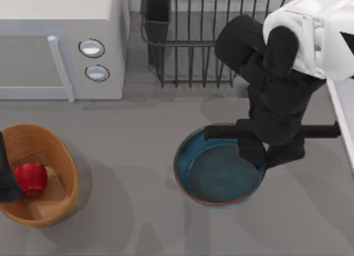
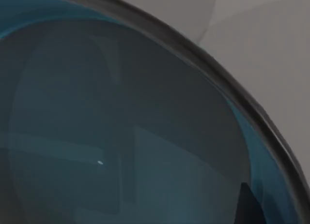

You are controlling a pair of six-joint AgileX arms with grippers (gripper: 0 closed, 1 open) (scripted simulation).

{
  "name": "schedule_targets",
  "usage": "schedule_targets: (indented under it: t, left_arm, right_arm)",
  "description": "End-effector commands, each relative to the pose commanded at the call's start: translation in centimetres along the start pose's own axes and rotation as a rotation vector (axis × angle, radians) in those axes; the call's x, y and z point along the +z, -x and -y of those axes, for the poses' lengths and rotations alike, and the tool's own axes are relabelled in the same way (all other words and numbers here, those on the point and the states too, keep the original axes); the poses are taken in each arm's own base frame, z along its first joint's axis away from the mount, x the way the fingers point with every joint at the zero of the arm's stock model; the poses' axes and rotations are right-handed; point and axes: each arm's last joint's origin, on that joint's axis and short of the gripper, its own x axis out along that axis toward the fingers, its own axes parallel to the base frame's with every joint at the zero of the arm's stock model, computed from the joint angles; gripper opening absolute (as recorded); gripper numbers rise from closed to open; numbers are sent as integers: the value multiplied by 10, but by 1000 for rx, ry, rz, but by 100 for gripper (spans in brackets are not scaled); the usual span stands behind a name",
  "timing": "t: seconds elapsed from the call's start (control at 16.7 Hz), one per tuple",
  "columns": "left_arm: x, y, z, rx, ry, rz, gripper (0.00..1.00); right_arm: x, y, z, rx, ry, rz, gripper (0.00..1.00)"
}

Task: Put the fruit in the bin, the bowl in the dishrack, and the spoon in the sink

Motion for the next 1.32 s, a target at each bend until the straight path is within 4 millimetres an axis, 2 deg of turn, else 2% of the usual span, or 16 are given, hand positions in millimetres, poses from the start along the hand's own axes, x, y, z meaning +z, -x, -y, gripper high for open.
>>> schedule_targets:
  t: [0.36,0.6,0.96,1.14,1.32]
  left_arm:
    - [0,0,0,0,0,0,100]
    - [0,0,0,0,0,0,100]
    - [0,0,0,0,0,0,100]
    - [0,0,0,0,0,0,100]
    - [0,0,0,0,0,0,100]
  right_arm:
    - [-1,3,-2,3,15,23,0]
    - [-3,22,-19,17,132,265,0]
    - [-20,79,-55,11,289,893,0]
    - [-39,119,-65,4,244,1215,0]
    - [-62,159,-61,-1,126,1444,0]
